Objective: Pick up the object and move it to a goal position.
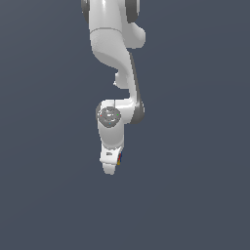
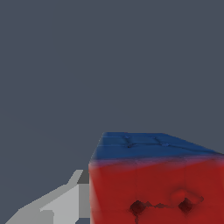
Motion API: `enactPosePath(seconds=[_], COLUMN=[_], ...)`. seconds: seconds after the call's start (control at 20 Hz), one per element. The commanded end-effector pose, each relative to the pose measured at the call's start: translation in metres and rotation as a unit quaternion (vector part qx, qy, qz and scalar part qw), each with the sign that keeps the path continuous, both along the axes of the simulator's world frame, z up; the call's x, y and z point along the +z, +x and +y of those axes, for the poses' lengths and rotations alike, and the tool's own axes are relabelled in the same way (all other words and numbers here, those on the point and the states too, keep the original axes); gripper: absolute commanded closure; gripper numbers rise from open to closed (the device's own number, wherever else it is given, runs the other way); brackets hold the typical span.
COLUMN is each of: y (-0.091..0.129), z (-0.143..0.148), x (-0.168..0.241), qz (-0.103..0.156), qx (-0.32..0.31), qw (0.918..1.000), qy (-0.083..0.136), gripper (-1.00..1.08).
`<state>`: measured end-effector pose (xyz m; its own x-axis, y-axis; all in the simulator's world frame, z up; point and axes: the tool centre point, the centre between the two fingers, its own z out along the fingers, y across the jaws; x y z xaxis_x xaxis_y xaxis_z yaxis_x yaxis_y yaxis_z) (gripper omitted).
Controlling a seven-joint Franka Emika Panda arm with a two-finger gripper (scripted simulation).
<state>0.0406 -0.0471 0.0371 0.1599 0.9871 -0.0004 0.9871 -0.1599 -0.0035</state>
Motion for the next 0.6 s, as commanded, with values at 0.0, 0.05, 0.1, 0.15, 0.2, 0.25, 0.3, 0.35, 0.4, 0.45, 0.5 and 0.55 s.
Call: enactPosePath(seconds=[0.0, 0.05, 0.1, 0.15, 0.2, 0.25, 0.3, 0.35, 0.4, 0.45, 0.5, 0.55], y=[0.003, 0.003, 0.004, 0.006, 0.007, 0.008, 0.010, 0.012, 0.013, 0.015, 0.017, 0.019], z=[0.001, 0.001, 0.002, 0.002, 0.003, 0.004, 0.004, 0.005, 0.006, 0.007, 0.008, 0.009], x=[0.009, 0.014, 0.019, 0.025, 0.032, 0.039, 0.046, 0.055, 0.063, 0.073, 0.083, 0.093], qz=[-0.002, -0.002, -0.002, -0.002, -0.002, -0.002, -0.002, -0.002, -0.002, -0.002, -0.002, -0.002], qx=[0.000, 0.000, 0.000, 0.000, 0.000, 0.000, 0.000, 0.000, 0.001, 0.001, 0.001, 0.001], qw=[1.0000, 1.0000, 1.0000, 1.0000, 1.0000, 1.0000, 1.0000, 1.0000, 1.0000, 1.0000, 1.0000, 1.0000], qy=[0.000, 0.000, 0.000, 0.000, 0.000, 0.000, 0.000, 0.000, 0.000, 0.000, 0.000, 0.000], gripper=[1.08, 1.08, 1.08, 1.08, 1.08, 1.08, 1.08, 1.08, 1.08, 1.08, 1.08, 1.08])
